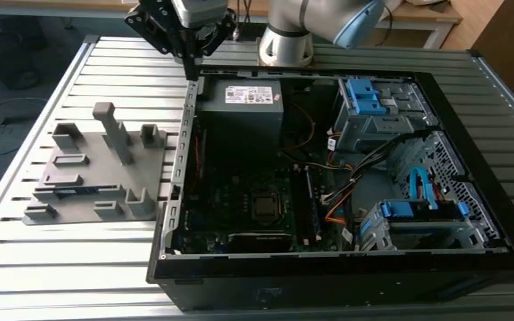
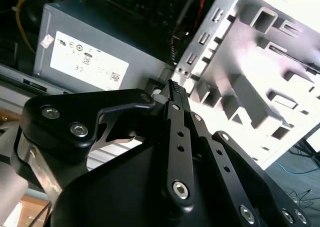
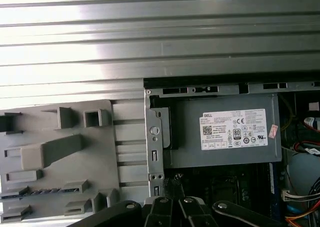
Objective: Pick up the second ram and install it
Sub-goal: 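Reach for the second ram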
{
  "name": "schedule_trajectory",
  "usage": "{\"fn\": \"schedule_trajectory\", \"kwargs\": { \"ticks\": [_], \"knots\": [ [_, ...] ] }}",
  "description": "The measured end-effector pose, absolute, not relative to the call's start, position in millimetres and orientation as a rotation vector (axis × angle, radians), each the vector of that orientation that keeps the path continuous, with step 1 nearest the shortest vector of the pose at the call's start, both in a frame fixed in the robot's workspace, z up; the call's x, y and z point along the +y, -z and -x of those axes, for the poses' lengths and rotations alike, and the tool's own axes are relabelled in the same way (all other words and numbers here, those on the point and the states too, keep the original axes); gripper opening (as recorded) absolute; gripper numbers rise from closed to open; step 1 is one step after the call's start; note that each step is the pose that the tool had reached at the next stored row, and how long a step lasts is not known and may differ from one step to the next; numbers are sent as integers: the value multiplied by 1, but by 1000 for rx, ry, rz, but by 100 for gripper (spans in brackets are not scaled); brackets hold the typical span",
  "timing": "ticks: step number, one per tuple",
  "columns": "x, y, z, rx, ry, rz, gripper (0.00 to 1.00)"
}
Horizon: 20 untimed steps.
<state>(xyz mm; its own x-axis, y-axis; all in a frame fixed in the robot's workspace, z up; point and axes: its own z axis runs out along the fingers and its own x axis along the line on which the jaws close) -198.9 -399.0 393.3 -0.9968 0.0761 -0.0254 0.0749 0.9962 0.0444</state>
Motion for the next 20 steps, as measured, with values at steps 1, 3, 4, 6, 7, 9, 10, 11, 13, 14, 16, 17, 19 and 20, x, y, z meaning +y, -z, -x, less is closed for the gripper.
{"fn": "schedule_trajectory", "kwargs": {
  "ticks": [1, 3, 4, 6, 7, 9, 10, 11, 13, 14, 16, 17, 19, 20],
  "knots": [
    [-399, -393, 201, 3112, -68, -118, 10],
    [-399, -393, 205, 3112, -68, -118, 10],
    [-399, -393, 207, 3112, -68, -118, 10],
    [-399, -393, 211, 3112, -68, -118, 10],
    [-399, -393, 212, 3112, -68, -118, 10],
    [-399, -393, 216, 3112, -68, -118, 10],
    [-399, -393, 218, 3112, -68, -118, 10],
    [-399, -393, 220, 3112, -68, -118, 10],
    [-399, -393, 225, 3112, -68, -118, 10],
    [-399, -393, 227, 3112, -68, -118, 10],
    [-399, -393, 231, 3112, -68, -118, 10],
    [-399, -393, 233, 3112, -68, -118, 10],
    [-399, -393, 238, 3112, -68, -118, 10],
    [-399, -393, 240, 3112, -68, -118, 10]
  ]
}}
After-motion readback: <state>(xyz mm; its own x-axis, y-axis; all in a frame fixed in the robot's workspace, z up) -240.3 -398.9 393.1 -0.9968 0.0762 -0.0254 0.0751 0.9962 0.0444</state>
